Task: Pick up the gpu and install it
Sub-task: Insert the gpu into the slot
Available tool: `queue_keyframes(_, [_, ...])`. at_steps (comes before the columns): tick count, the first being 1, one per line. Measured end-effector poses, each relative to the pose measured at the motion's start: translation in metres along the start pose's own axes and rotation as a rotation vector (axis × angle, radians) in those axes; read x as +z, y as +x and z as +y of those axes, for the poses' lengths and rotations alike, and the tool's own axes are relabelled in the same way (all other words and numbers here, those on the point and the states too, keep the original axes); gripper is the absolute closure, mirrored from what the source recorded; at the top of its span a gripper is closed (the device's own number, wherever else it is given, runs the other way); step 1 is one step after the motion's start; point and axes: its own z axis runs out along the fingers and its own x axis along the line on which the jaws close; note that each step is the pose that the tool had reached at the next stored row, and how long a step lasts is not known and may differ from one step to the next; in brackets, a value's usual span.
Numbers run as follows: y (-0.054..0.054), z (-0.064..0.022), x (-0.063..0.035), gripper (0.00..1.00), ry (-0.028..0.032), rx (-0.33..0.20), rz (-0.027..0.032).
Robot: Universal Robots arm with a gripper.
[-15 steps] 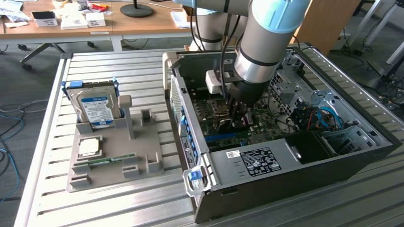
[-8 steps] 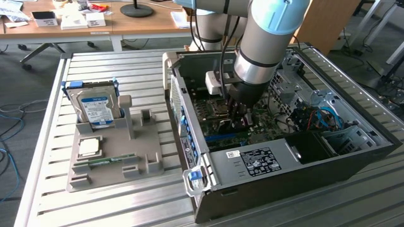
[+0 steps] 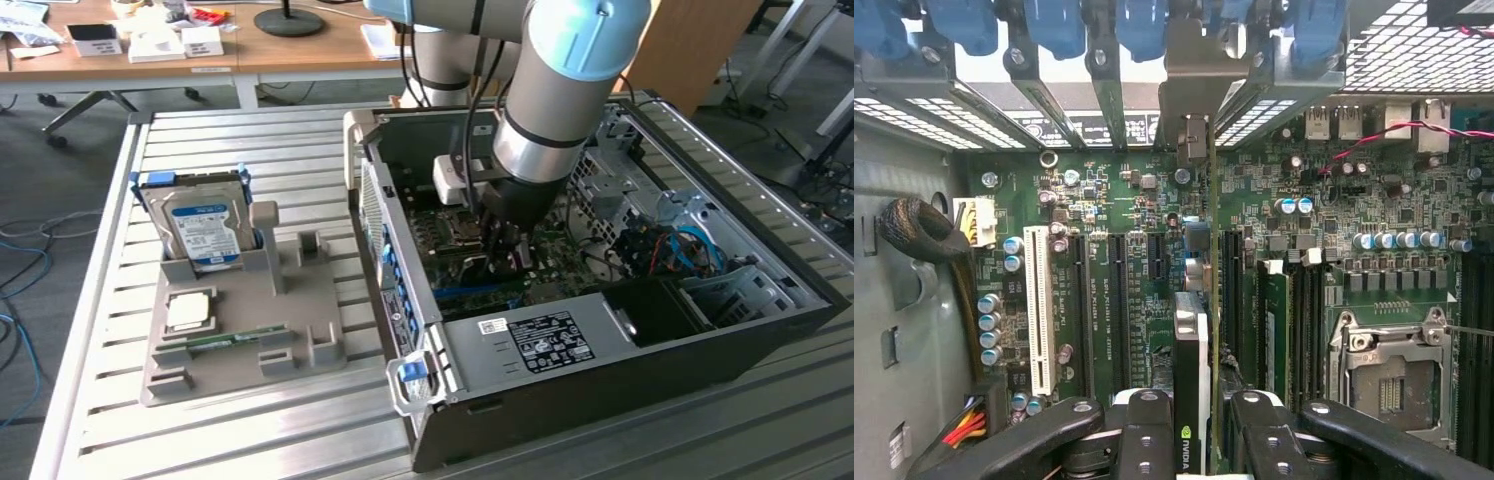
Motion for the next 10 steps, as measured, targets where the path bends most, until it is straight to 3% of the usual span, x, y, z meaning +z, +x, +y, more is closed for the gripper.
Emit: queue_keyframes(10, [0.0003,0.0003,0.0037,0.73,0.0002,0.0,-0.0005])
